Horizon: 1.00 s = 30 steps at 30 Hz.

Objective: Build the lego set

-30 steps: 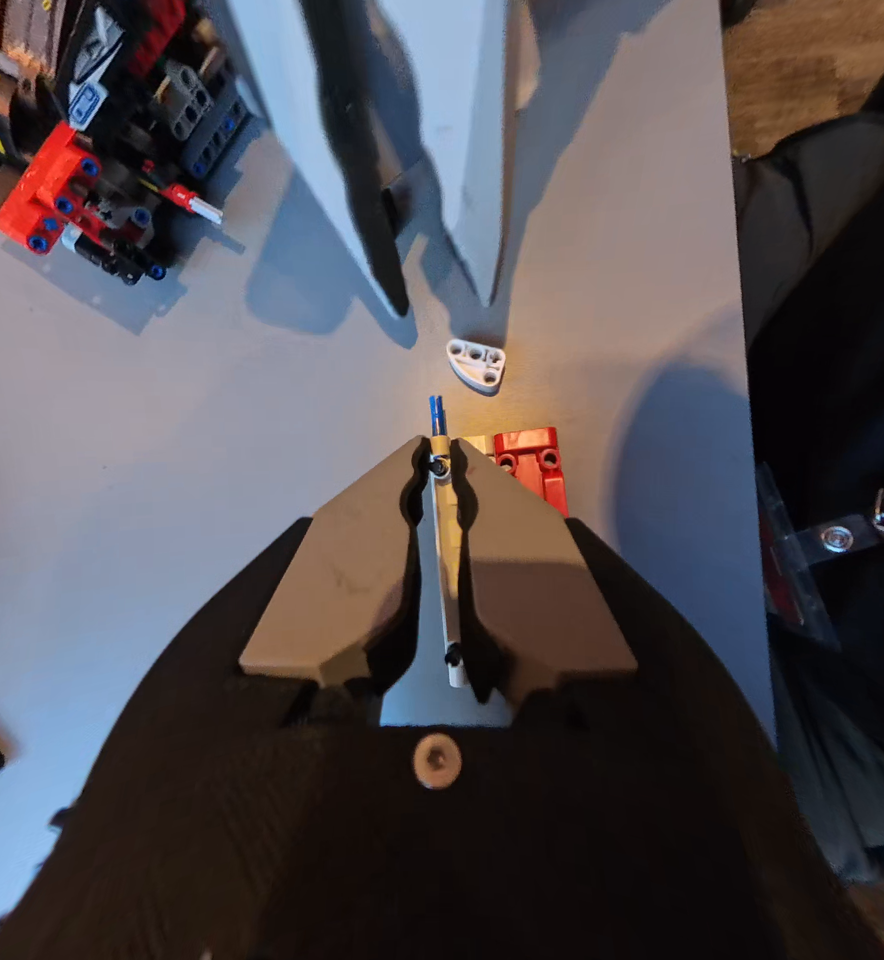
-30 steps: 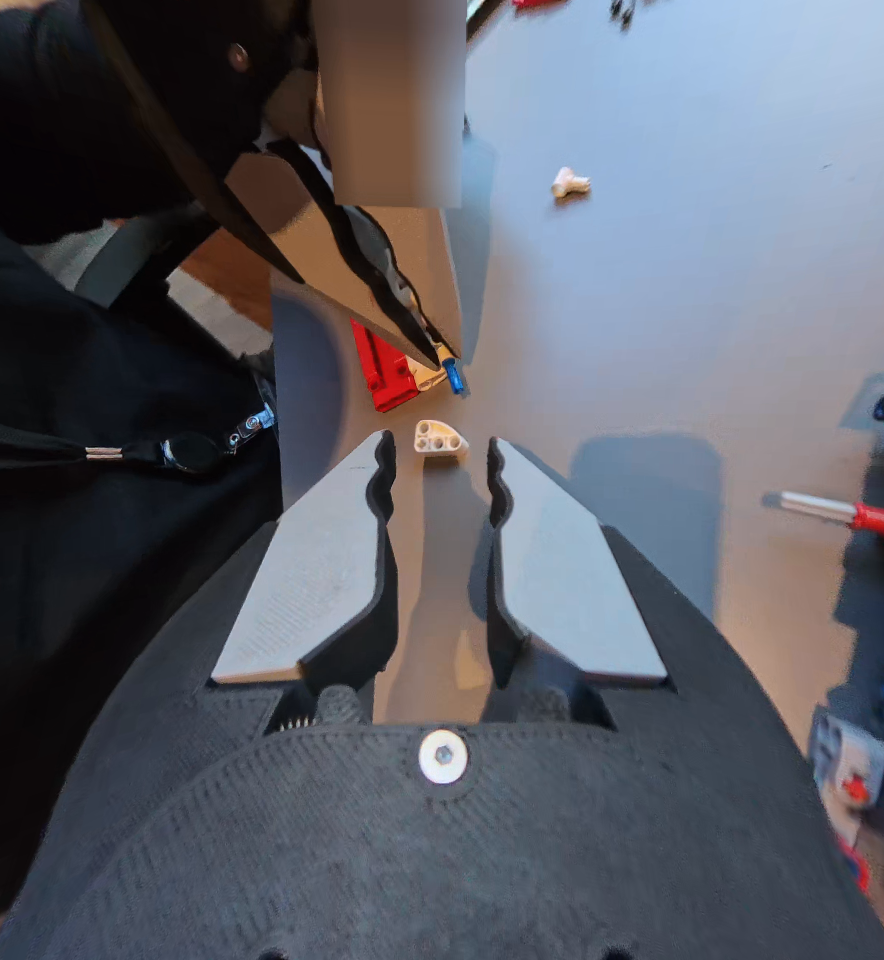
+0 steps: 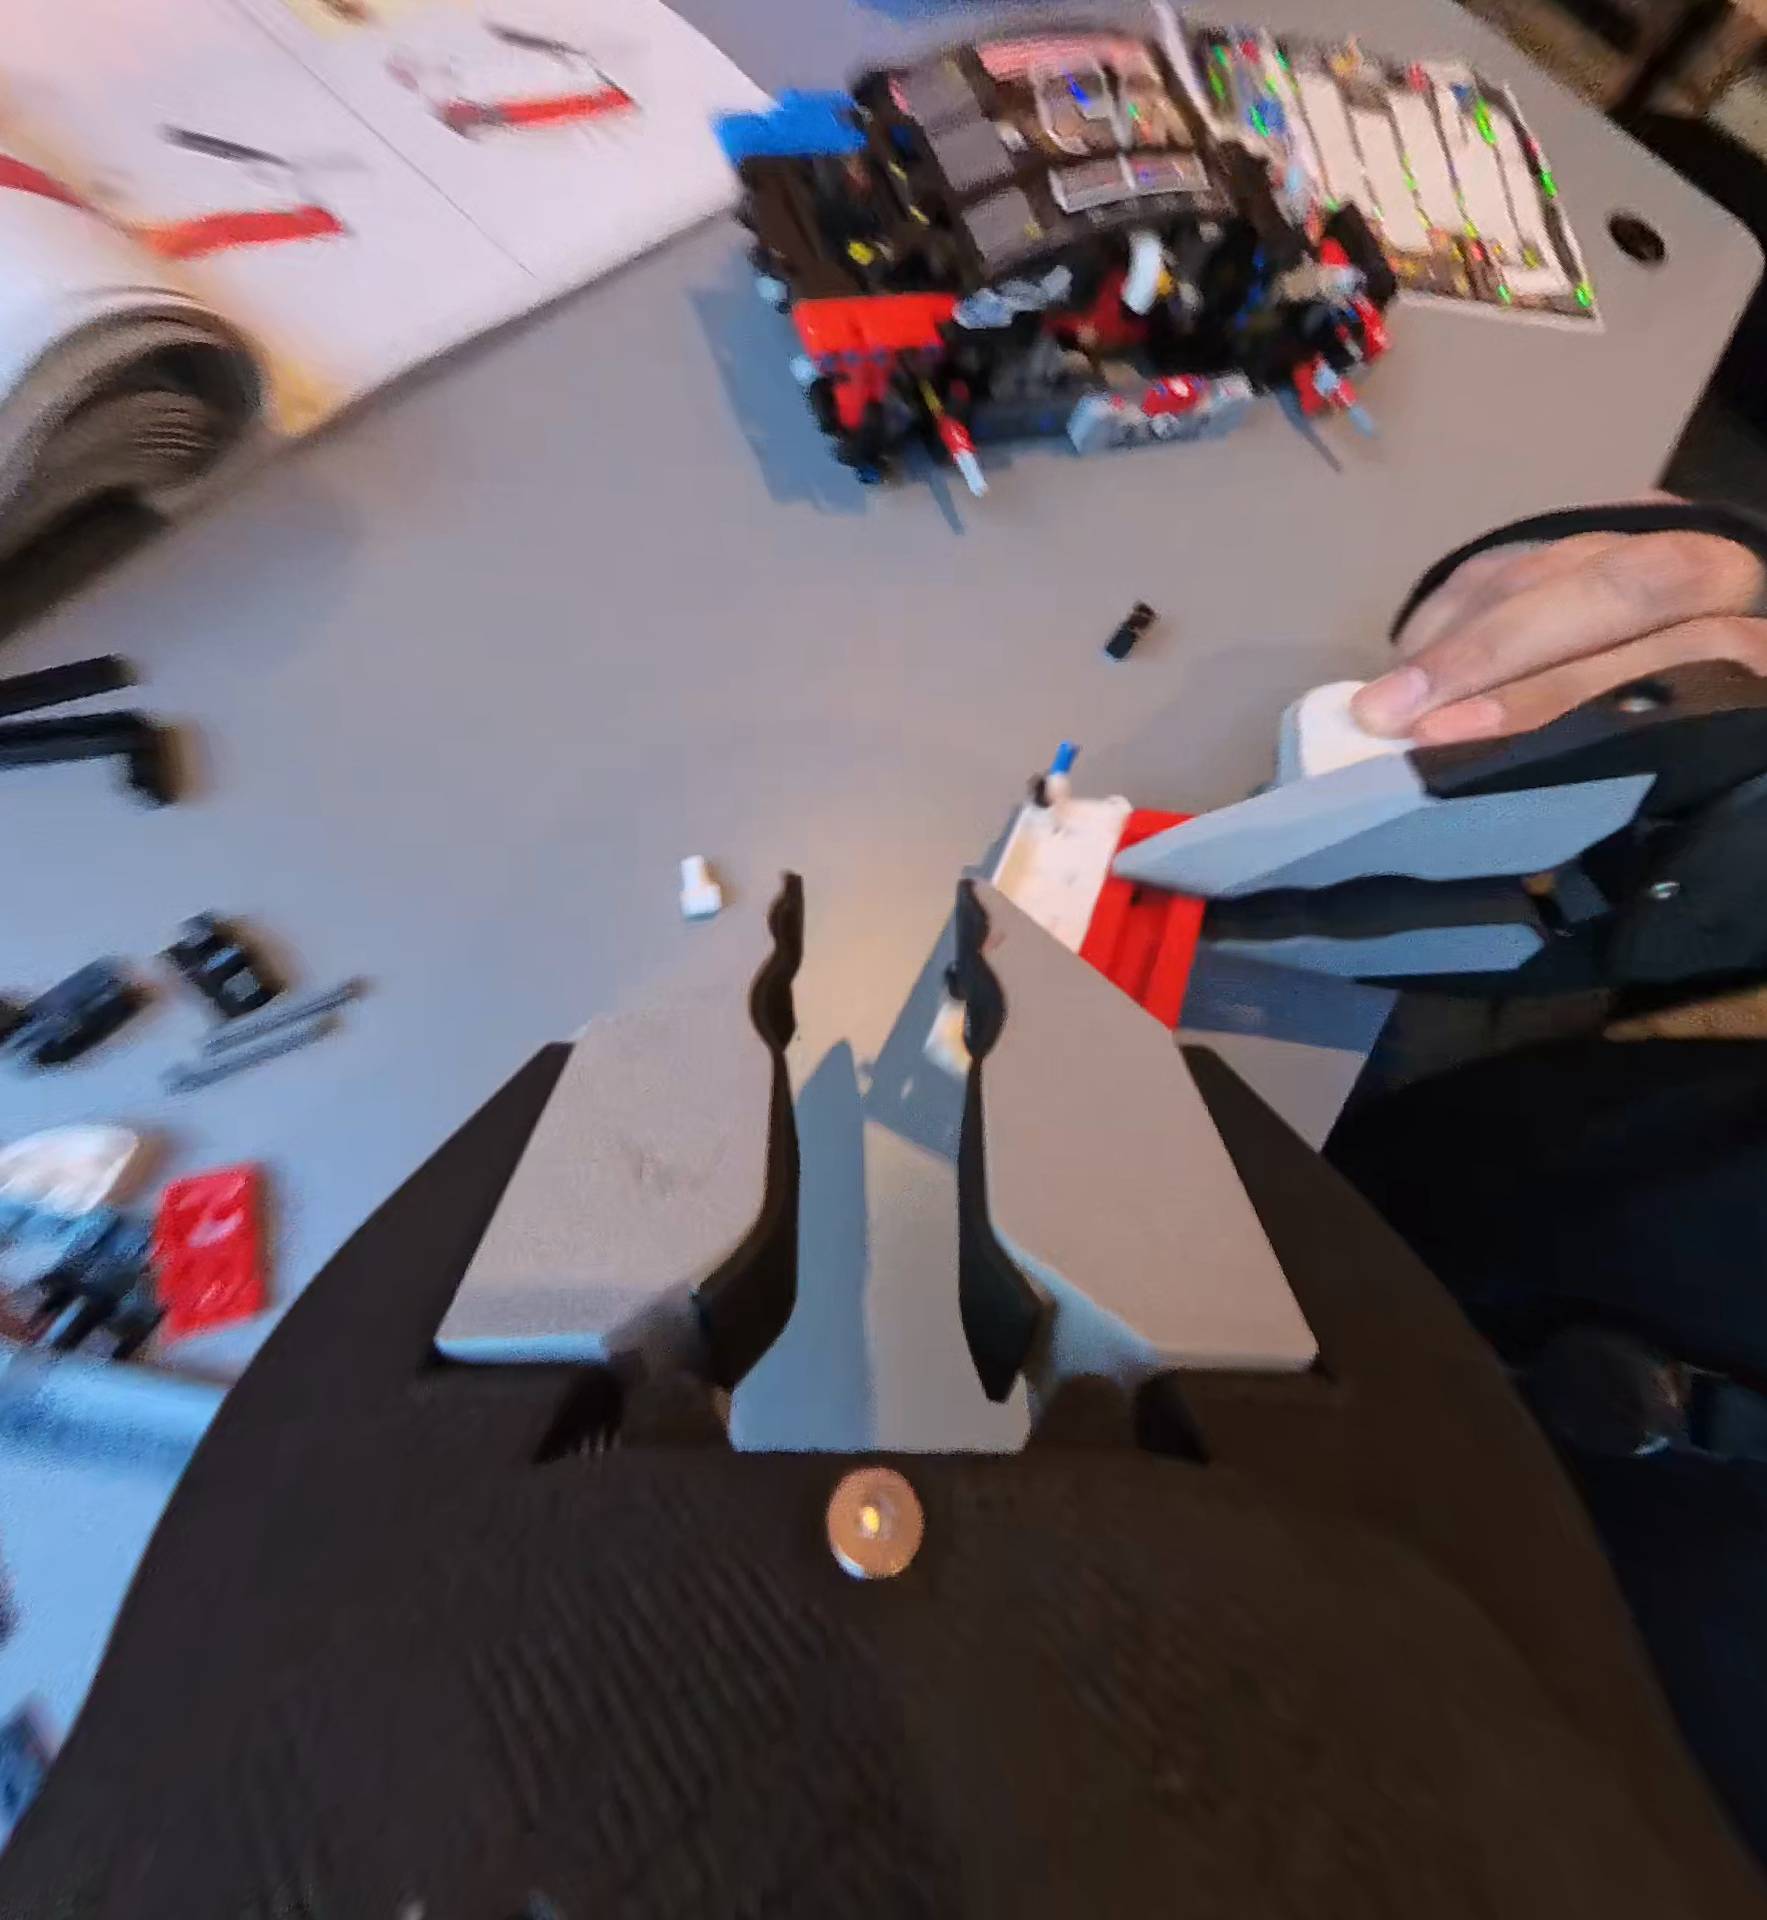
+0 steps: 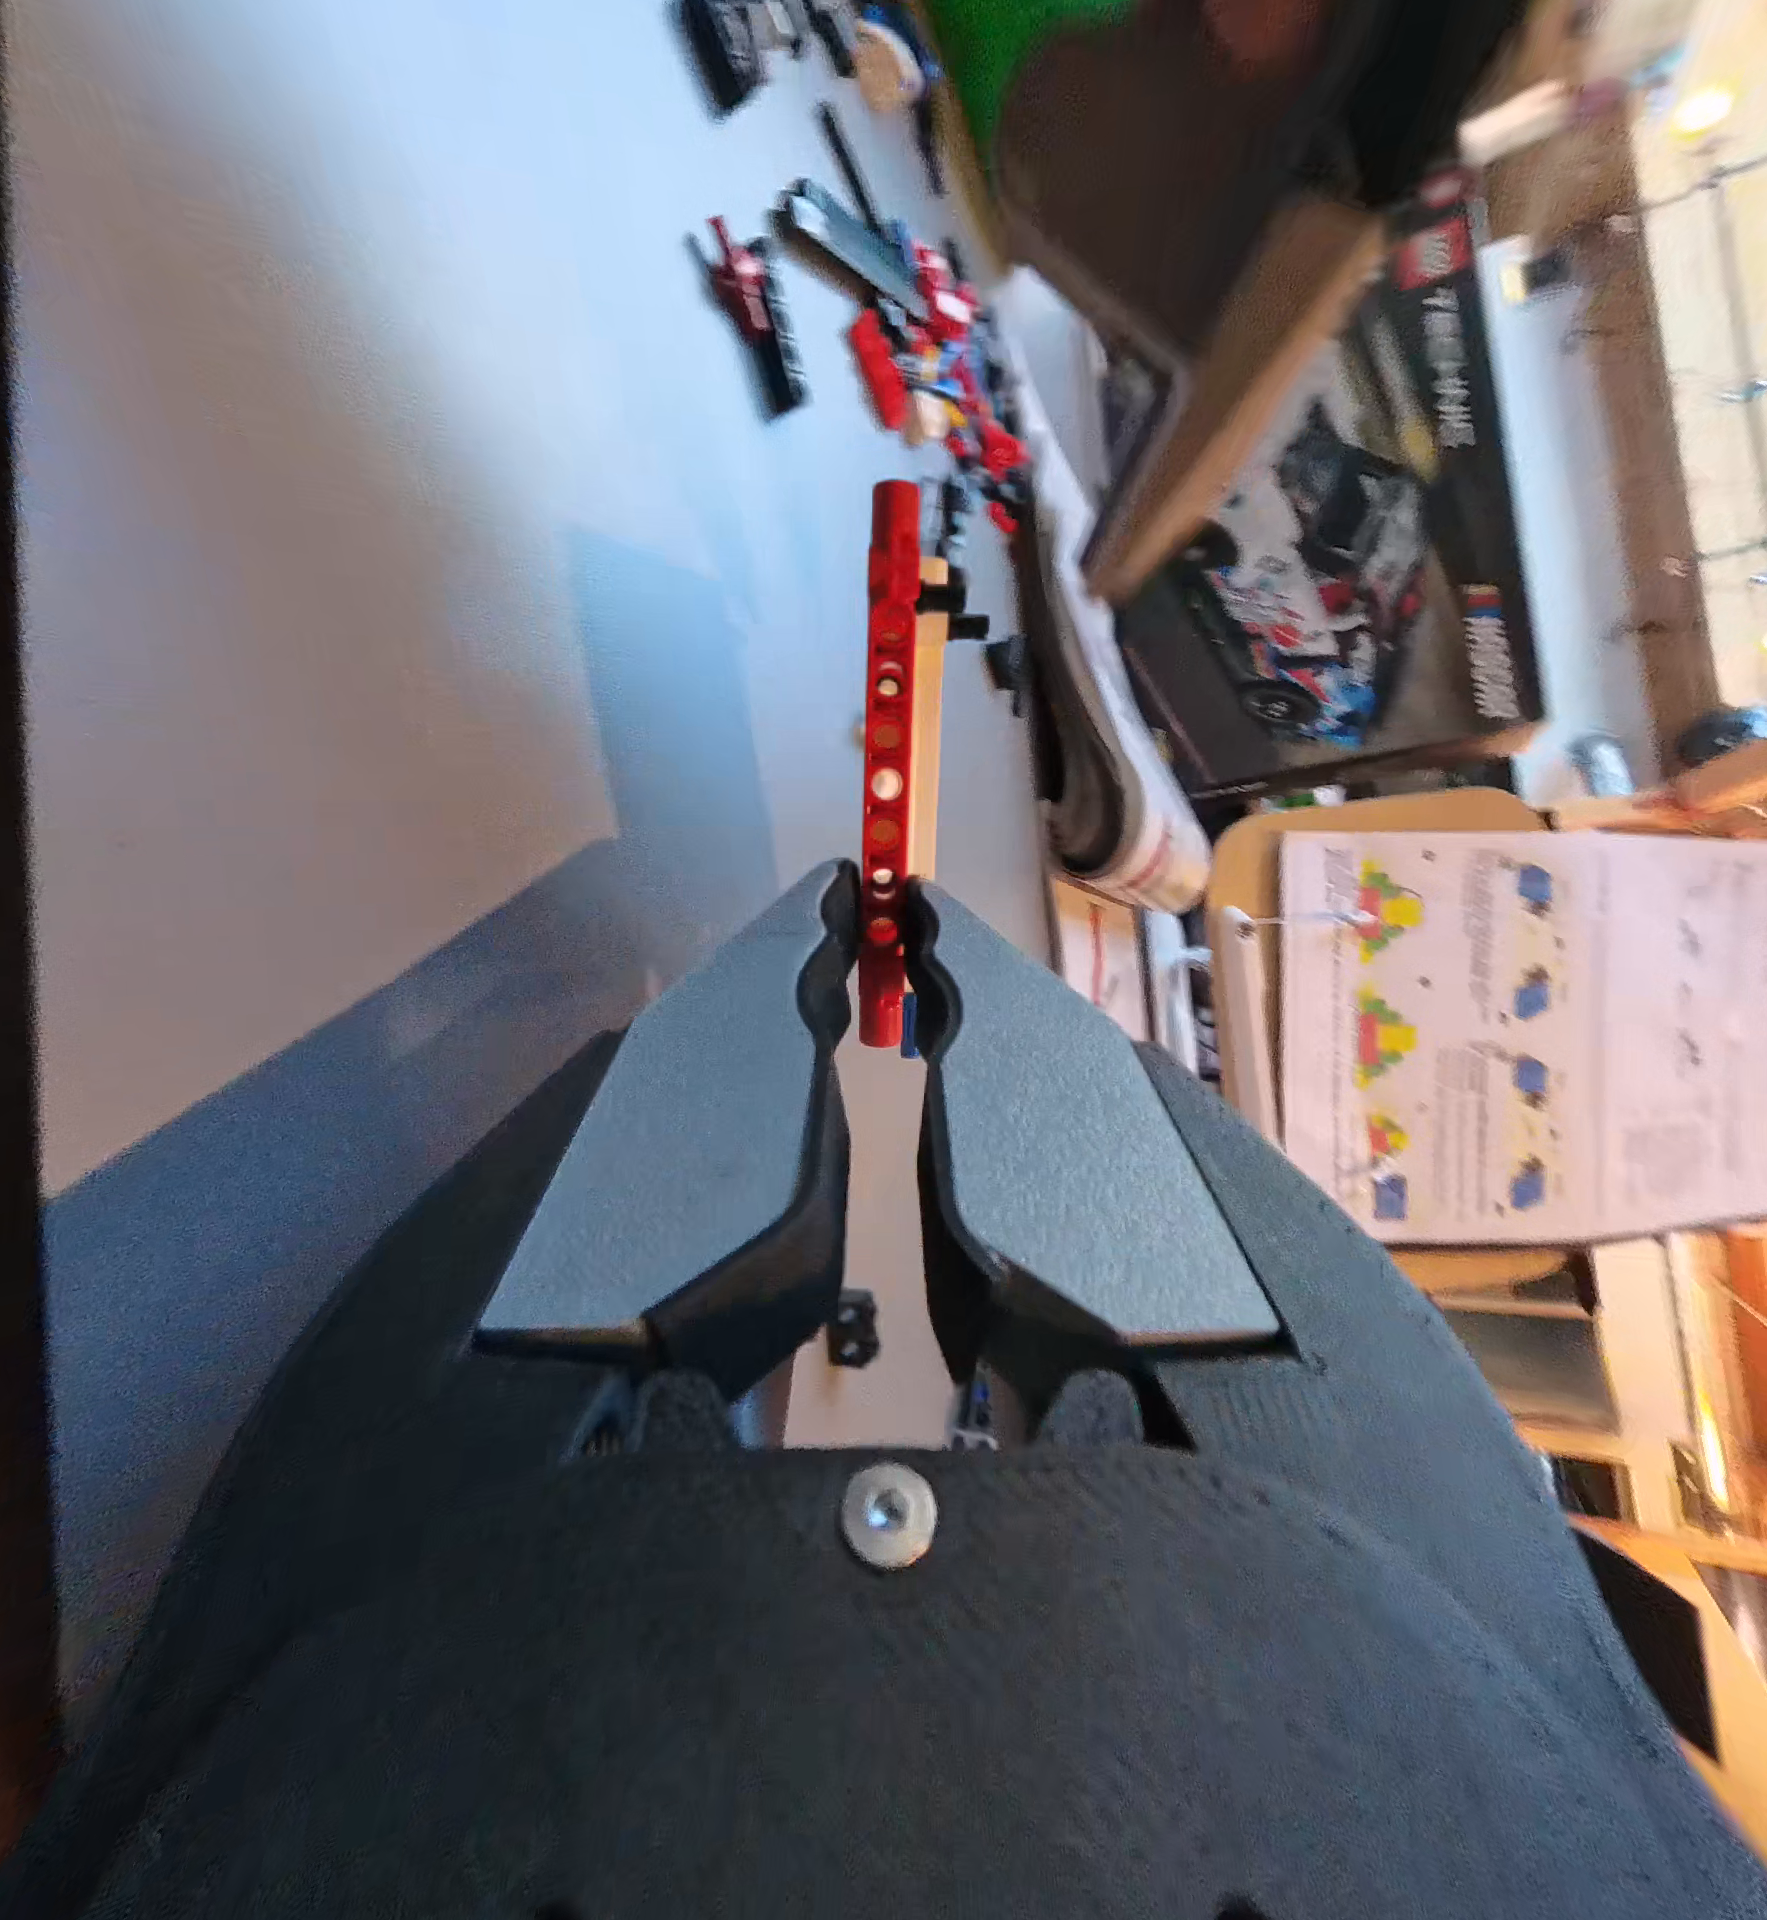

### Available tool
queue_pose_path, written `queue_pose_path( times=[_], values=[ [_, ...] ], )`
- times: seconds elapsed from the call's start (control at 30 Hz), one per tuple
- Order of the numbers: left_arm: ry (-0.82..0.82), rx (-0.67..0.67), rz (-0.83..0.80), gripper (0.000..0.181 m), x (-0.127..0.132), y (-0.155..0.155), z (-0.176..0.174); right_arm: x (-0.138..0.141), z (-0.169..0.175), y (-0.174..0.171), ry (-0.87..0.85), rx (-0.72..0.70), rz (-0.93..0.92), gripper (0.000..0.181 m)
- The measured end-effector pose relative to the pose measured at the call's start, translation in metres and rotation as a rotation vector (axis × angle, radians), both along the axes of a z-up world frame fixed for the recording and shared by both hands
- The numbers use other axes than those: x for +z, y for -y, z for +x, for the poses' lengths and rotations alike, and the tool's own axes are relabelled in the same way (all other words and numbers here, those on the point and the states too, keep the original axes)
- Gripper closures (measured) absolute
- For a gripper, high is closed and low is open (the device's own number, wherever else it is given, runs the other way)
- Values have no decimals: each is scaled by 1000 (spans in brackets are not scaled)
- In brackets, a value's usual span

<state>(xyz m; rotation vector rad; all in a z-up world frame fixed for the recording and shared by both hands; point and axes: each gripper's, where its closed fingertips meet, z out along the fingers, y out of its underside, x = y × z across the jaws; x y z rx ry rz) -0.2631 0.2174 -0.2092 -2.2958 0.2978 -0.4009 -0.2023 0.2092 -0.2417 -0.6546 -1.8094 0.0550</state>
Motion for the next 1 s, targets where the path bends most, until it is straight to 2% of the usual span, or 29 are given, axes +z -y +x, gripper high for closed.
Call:
queue_pose_path(
  times=[0.1,0.23,0.3,0.37,0.4,0.53,0.67,0.73,0.8,0.87,0.93,0.97,1.0],
  values=[
    [79,116,12,144,11,23,-19,17,6,-12,-98,-66,15,176],
    [449,83,-53,133,3,40,11,26,2,-4,-140,-58,56,176],
    [603,40,-90,134,1,39,27,27,0,5,-149,-34,86,176],
    [693,3,-101,153,1,37,38,26,0,9,-142,-28,100,175],
    [706,5,-98,154,0,35,39,24,1,10,-135,-29,103,175],
    [665,-36,-131,155,-5,32,41,15,3,11,-99,-22,63,173],
    [545,-84,-166,155,-6,28,44,7,7,13,-61,-12,-101,170],
    [484,-108,-172,155,-5,25,43,12,13,18,-61,29,-257,167],
    [422,-137,-184,156,-4,23,41,24,23,19,-62,83,-460,173],
    [360,-221,-196,155,2,24,43,39,30,5,-25,117,-651,175],
    [247,-328,-202,155,10,25,47,52,31,-12,75,143,-870,175],
    [166,-379,-199,156,13,24,48,59,32,-10,154,210,-997,172],
    [83,-435,-189,155,17,22,49,65,31,-6,231,277,-1105,162]
  ],
)
